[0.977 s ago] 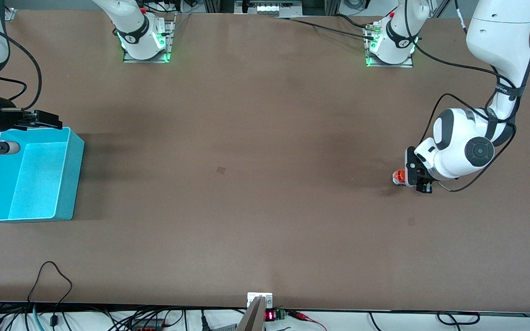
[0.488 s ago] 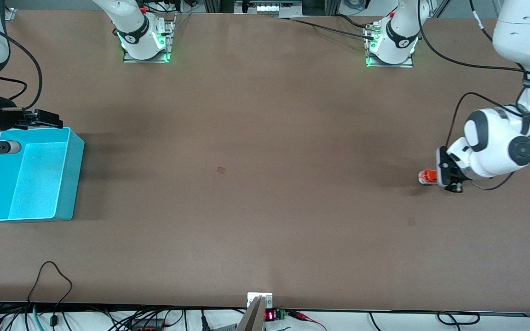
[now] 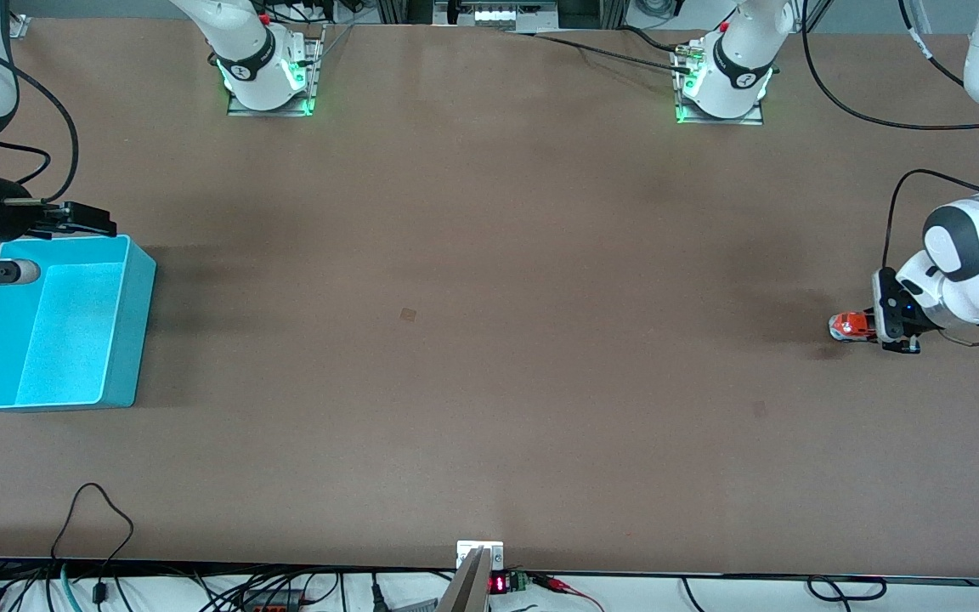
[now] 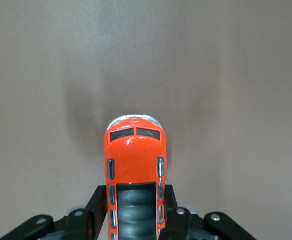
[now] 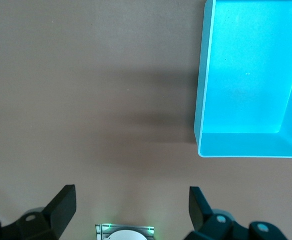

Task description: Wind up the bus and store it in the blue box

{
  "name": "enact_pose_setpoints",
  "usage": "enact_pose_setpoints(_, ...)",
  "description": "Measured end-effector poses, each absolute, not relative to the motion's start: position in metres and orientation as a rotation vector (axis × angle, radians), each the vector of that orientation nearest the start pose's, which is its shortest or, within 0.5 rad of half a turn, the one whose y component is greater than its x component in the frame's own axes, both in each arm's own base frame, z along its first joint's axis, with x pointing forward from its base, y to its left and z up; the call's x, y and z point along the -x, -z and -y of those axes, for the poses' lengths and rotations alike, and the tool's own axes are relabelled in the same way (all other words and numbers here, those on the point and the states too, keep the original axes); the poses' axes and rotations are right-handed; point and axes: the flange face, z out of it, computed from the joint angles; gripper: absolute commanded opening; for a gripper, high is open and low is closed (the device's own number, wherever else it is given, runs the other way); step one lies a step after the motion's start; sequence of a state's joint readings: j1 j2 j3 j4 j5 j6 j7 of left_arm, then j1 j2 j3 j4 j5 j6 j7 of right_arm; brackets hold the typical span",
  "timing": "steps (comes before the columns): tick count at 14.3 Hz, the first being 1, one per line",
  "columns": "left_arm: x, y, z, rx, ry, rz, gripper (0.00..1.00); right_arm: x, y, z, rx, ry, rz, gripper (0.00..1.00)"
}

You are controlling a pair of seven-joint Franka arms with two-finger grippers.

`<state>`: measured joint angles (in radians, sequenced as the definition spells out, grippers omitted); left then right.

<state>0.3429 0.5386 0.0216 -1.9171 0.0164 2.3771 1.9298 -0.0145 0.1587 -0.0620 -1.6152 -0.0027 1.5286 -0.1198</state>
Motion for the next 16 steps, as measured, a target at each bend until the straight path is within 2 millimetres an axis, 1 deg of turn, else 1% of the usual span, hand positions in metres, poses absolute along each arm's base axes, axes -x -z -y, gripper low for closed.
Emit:
enact_pose_setpoints(3, -0.578, -0.195, -0.222, 2.268, -0.095, -2.282, 1.00, -0.582, -0.510, 0.043, 3.106, -0.383, 0.067, 1.00)
enact_pose_setpoints(5, -0.575, -0.186, -0.224, 2.296, -0.120, -2.298, 1.00, -0.582, -0.510, 0.043, 3.106, -0.383, 0.067, 1.00)
enact_pose_setpoints(6, -0.577, -0.189, -0.224, 2.316, -0.139, -2.311, 1.00, -0.582, -0.510, 0.043, 3.106, -0.384, 0.067, 1.00)
enact_pose_setpoints(7, -0.581, -0.199, -0.225, 2.340, -0.162, -2.325, 1.00, -0.582, -0.510, 0.043, 3.106, -0.384, 0.067, 1.00)
enact_pose_setpoints(9, -0.593, -0.227, -0.222, 2.382, -0.197, -2.341, 1.00, -0.582, -0.510, 0.043, 3.106, -0.384, 0.067, 1.00)
enact_pose_setpoints(11, -0.601, -0.251, -0.212, 2.397, -0.209, -2.335, 1.00, -0.582, -0.510, 0.043, 3.106, -0.384, 0.067, 1.00)
enact_pose_setpoints(13, -0.605, -0.271, -0.192, 2.443, -0.237, -2.294, 1.00, -0.582, -0.510, 0.043, 3.106, -0.384, 0.067, 1.00)
enact_pose_setpoints(14, -0.606, -0.281, -0.181, 2.482, -0.258, -2.256, 1.00, -0.582, -0.510, 0.043, 3.106, -0.384, 0.067, 1.00)
enact_pose_setpoints(16, -0.605, -0.307, -0.157, 2.574, -0.330, -2.145, 1.00, -0.582, -0.510, 0.043, 3.106, -0.385, 0.067, 1.00)
